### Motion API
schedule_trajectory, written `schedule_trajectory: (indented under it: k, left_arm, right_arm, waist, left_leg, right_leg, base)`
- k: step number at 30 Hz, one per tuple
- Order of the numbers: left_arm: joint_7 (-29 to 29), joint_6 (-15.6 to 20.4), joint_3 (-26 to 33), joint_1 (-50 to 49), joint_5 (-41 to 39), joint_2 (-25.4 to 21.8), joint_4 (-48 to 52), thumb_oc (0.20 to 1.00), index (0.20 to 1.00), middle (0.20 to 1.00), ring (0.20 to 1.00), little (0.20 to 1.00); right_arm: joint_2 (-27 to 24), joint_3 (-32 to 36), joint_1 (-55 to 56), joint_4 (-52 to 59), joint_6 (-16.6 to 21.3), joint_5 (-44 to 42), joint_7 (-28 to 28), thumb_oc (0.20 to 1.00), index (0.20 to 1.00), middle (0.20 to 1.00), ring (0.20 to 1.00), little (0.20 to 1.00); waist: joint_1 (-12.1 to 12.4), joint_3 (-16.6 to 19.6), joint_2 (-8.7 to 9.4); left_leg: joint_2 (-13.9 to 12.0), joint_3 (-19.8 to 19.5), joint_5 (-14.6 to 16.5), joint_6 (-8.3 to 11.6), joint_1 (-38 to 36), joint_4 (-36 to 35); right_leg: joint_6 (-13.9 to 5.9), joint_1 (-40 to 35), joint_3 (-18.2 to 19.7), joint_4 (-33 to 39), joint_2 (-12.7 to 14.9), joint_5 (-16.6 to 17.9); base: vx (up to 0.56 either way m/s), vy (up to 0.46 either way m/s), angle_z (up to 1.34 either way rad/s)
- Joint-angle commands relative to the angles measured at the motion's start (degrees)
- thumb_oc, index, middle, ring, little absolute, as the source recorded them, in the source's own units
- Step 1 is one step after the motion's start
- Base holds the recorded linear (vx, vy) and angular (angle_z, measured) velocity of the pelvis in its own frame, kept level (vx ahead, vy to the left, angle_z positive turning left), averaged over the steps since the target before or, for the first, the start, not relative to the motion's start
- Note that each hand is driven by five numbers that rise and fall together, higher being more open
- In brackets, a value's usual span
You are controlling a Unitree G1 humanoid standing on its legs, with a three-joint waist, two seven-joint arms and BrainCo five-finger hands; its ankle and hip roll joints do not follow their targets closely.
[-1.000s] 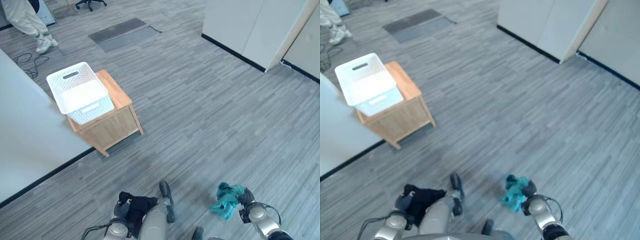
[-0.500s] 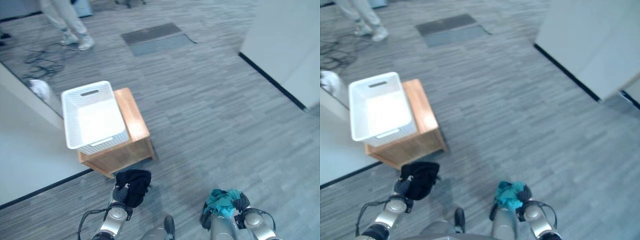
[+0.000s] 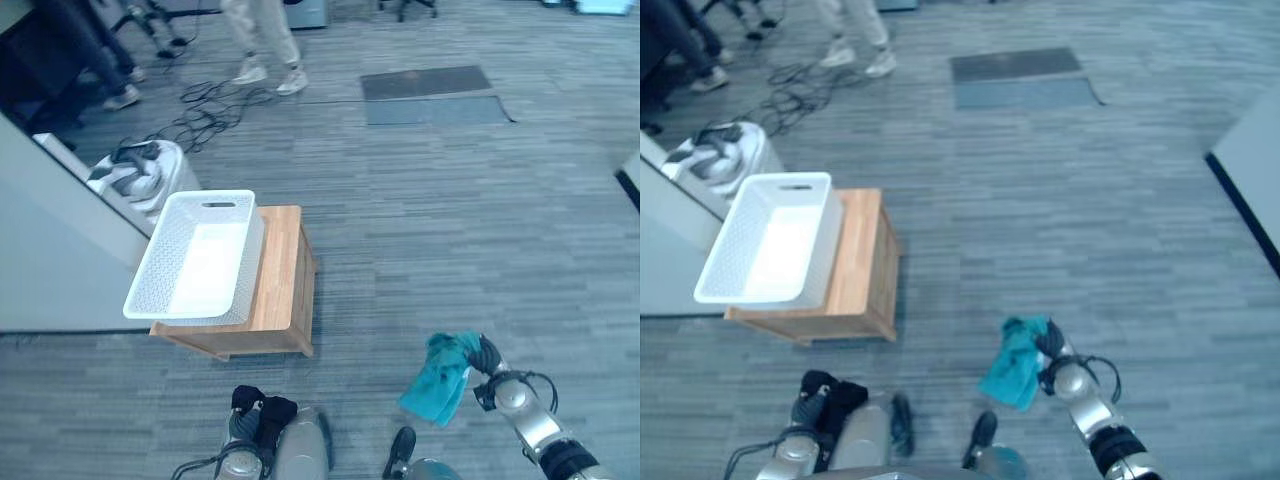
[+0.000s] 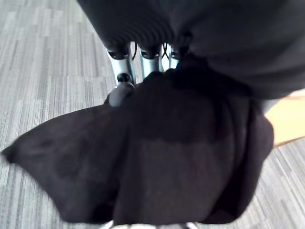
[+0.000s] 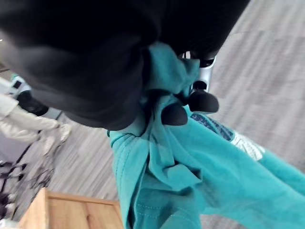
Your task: Tidy up the quilt and then pick up the clothes from the bed and put them into the laundry hamper.
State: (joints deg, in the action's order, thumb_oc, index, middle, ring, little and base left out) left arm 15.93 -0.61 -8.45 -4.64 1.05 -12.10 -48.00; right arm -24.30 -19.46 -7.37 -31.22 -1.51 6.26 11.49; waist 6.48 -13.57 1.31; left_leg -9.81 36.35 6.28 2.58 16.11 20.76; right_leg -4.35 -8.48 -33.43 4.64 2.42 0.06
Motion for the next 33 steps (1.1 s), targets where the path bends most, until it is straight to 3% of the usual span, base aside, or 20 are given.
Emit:
schedule_trajectory:
  k: [1,2,3,4,5,6,8,10,11,12,13,16,18,19,21,23,26,28,31,33]
  left_arm:
    - [0.0,0.6,-1.4,1.4,1.3,-2.7,1.4,0.2,0.2,0.2,0.2,0.2]
    - [0.0,0.8,-0.9,0.6,0.5,-2.7,1.7,0.2,0.2,0.2,0.2,0.2]
    - [0.0,0.7,-0.9,0.5,0.5,-2.7,1.8,0.2,0.2,0.2,0.2,0.2]
    - [-0.1,0.6,-0.8,0.4,0.3,-2.7,1.2,0.2,0.2,0.2,0.2,0.2]
    - [0.6,0.4,-0.6,0.0,0.1,-3.4,1.5,0.2,0.2,0.2,0.2,0.2]
    - [1.0,0.6,-0.1,0.3,-0.1,-3.6,1.1,0.2,0.2,0.2,0.2,0.2]
    - [1.4,1.2,-0.5,1.1,-0.1,-3.9,1.2,0.2,0.2,0.2,0.2,0.2]
    - [1.1,1.5,-1.5,2.2,0.7,-3.9,1.0,0.2,0.2,0.2,0.2,0.2]
    - [0.9,1.5,-1.9,2.8,1.3,-3.9,0.2,0.2,0.2,0.2,0.2,0.2]
    - [1.0,1.5,-2.0,2.9,1.3,-3.9,0.2,0.2,0.2,0.2,0.2,0.2]
    - [0.7,1.4,-1.8,3.1,2.2,-4.0,-0.4,0.2,0.2,0.2,0.2,0.2]
    - [1.2,1.4,-0.6,2.2,2.8,-5.2,-1.8,0.2,0.2,0.2,0.2,0.2]
    - [0.8,1.4,-0.2,1.9,2.4,-5.3,-2.0,0.2,0.2,0.2,0.2,0.2]
    - [0.7,1.9,1.0,0.3,2.0,-5.5,-1.5,0.2,0.2,0.2,0.2,0.2]
    - [0.7,2.0,1.1,0.0,2.2,-5.3,-1.4,0.2,0.2,0.2,0.2,0.2]
    - [0.3,1.7,1.3,-0.9,2.5,-5.6,-0.3,0.2,0.2,0.2,0.2,0.2]
    - [0.1,1.5,1.6,-1.1,2.3,-5.7,-0.3,0.2,0.2,0.2,0.2,0.2]
    - [-0.1,0.7,1.4,-1.1,2.1,-6.2,-0.6,0.2,0.2,0.2,0.2,0.2]
    - [-0.7,0.3,1.2,-1.3,2.3,-6.5,-3.0,0.2,0.2,0.2,0.2,0.2]
    - [-0.9,-0.1,0.8,-1.6,2.1,-7.1,-3.7,0.2,0.2,0.2,0.2,0.2]
  right_arm:
    - [-2.1,3.8,-0.6,7.5,4.6,2.5,1.1,0.2,0.2,0.2,0.2,0.2]
    - [-2.1,3.9,-0.7,7.8,4.8,3.5,0.8,0.2,0.2,0.2,0.2,0.2]
    - [-2.1,3.9,-0.7,7.8,4.8,3.5,0.8,0.2,0.2,0.2,0.2,0.2]
    - [-1.8,4.1,-0.8,8.0,4.7,3.9,0.5,0.2,0.2,0.2,0.2,0.2]
    - [-1.7,3.4,-1.5,10.6,4.3,5.6,-0.3,0.2,0.2,0.2,0.2,0.2]
    - [-2.0,3.1,-1.8,11.2,4.6,5.9,-0.6,0.2,0.2,0.2,0.2,0.2]
    - [-3.2,3.4,-1.6,13.7,5.0,6.0,-0.7,0.2,0.2,0.2,0.2,0.2]
    - [-4.1,6.0,0.9,16.1,5.1,4.8,-0.6,0.2,0.2,0.2,0.2,0.2]
    - [-4.5,7.5,2.0,17.2,5.2,4.5,0.1,0.2,0.2,0.2,0.2,0.2]
    - [-4.6,7.6,2.0,17.3,5.2,4.5,0.1,0.2,0.2,0.2,0.2,0.2]
    - [-5.1,10.2,4.2,19.2,4.9,3.8,0.3,0.2,0.2,0.2,0.2,0.2]
    - [-6.0,10.3,2.6,20.9,5.2,4.6,1.1,0.2,0.2,0.2,0.2,0.2]
    - [-6.5,10.4,2.1,22.1,5.4,5.0,0.8,0.2,0.2,0.2,0.2,0.2]
    - [-8.2,12.7,0.9,23.3,6.9,4.4,1.5,0.2,0.2,0.2,0.2,0.2]
    - [-8.6,13.4,0.3,23.7,7.2,4.1,2.0,0.2,0.2,0.2,0.2,0.2]
    - [-11.4,15.2,-3.4,24.8,6.6,4.0,3.4,0.2,0.2,0.2,0.2,0.2]
    - [-12.5,15.5,-5.0,24.9,6.1,4.0,3.9,0.2,0.2,0.2,0.2,0.2]
    - [-16.3,17.2,-8.5,25.5,5.4,4.1,5.2,0.2,0.2,0.2,0.2,0.2]
    - [-17.6,17.2,-12.1,25.5,5.0,4.4,6.0,0.2,0.2,0.2,0.2,0.2]
    - [-18.6,15.2,-17.0,26.4,4.7,4.2,5.9,0.2,0.2,0.2,0.2,0.2]
  waist:
    - [1.1,2.8,-0.51]
    - [1.3,2.7,-0.33]
    - [1.0,2.7,-0.2]
    - [0.9,2.2,-0.25]
    - [-0.8,0.4,-0.89]
    - [-0.9,0.3,-0.88]
    - [-1.6,-0.2,-0.04]
    - [-4.1,0.2,0.24]
    - [-4.7,0.5,0.5]
    - [-4.8,0.6,0.45]
    - [-6.0,0.9,0.75]
    - [-5.6,0.1,1.84]
    - [-5.8,0.0,2.34]
    - [-5.2,0.6,2.13]
    - [-5.4,0.8,2.19]
    - [-5.0,1.8,2.49]
    - [-4.6,2.2,2.47]
    - [-4.1,2.9,1.91]
    - [-4.0,3.6,1.89]
    - [-4.5,3.3,2.05]
  left_leg:
    - [2.4,2.5,-1.9,-2.71,-10.8,-12.2]
    - [5.3,-0.4,-0.3,-4.41,-12.5,-14.3]
    - [5.9,-0.6,-0.4,-4.74,-12.6,-14.8]
    - [6.4,-0.8,0.7,-5.54,-14.2,-15.6]
    - [7.3,-6.2,0.9,-7.15,-17.4,-18.2]
    - [7.4,-8.1,0.4,-6.91,-18.2,-19.6]
    - [7.5,-13.8,-0.6,-5.66,-18.4,-20.1]
    - [6.8,-19.8,-1.6,-3.42,-18.3,-21.0]
    - [7.0,-23.1,-1.1,-2.71,-18.8,-21.1]
    - [7.0,-23.2,-1.2,-2.69,-18.6,-21.1]
    - [6.8,-29.8,-0.1,-1.28,-20.4,-21.5]
    - [5.9,-33.5,2.7,-0.74,-22.2,-17.5]
    - [6.3,-34.9,3.9,-0.4,-22.0,-15.3]
    - [5.6,-34.8,3.6,1.12,-21.8,-12.1]
    - [4.5,-32.7,2.3,1.52,-20.8,-10.5]
    - [2.2,-23.0,1.0,1.14,-16.5,-9.3]
    - [3.3,-21.3,0.5,0.87,-15.1,-10.2]
    - [3.8,-15.7,-2.3,0.92,-14.6,-15.7]
    - [4.8,-17.2,-3.3,0.31,-17.0,-20.5]
    - [5.1,-17.1,-4.2,-0.49,-20.3,-24.5]
  right_leg:
    - [-4.03,-2.3,-1.4,-12.5,6.8,-7.7]
    - [-6.23,-0.5,-2.6,-21.2,9.3,-4.4]
    - [-6.59,-0.3,-2.8,-22.0,10.0,-4.6]
    - [-8.95,1.2,-3.8,-28.8,12.3,0.1]
    - [-10.29,8.5,2.6,-42.1,15.9,4.3]
    - [-9.85,11.2,5.9,-42.3,16.2,2.7]
    - [-8.15,12.8,10.9,-33.6,14.3,-0.7]
    - [-6.08,12.7,17.7,-17.8,10.1,-3.4]
    - [-6.1,12.5,21.2,-11.9,9.0,-3.0]
    - [-6.05,12.4,21.0,-11.4,9.0,-2.8]
    - [-6.91,13.8,28.0,-7.0,8.5,-1.1]
    - [-7.7,16.6,28.2,-12.3,8.9,1.7]
    - [-7.05,15.2,27.3,-11.4,8.6,0.3]
    - [-6.2,11.7,23.4,-9.2,8.5,-0.6]
    - [-5.99,9.7,21.3,-7.8,8.8,-0.7]
    - [-5.7,5.1,15.3,-3.1,9.3,-0.9]
    - [-5.54,4.2,14.8,-2.4,8.9,-1.1]
    - [-4.9,4.1,12.6,-4.8,7.7,-2.9]
    - [-4.92,5.1,11.6,-10.2,7.7,-4.2]
    - [-7.09,8.4,12.8,-19.7,8.7,-1.4]
  base:
    - [0.43,0.134,1.26]
    - [0.44,0.156,1.34]
    - [0.31,0.11,1.04]
    - [0.35,0.078,1.48]
    - [0.43,0.016,1.74]
    - [0.4,-0.075,1.93]
    - [0.27,-0.309,2.1]
    - [0.32,-0.424,2.29]
    - [0.31,-0.244,2.43]
    - [0.47,-0.403,2.87]
    - [0.43,-0.37,2.53]
    - [0.31,-0.312,2.1]
    - [0.31,-0.309,0.98]
    - [0.29,-0.288,0.52]
    - [0.17,-0.21,0.99]
    - [0.13,-0.195,1.21]
    - [0.05,-0.048,0.82]
    - [0.15,0.02,0.02]
    - [0.15,0.063,0.29]
    - [0.14,0.073,0.27]
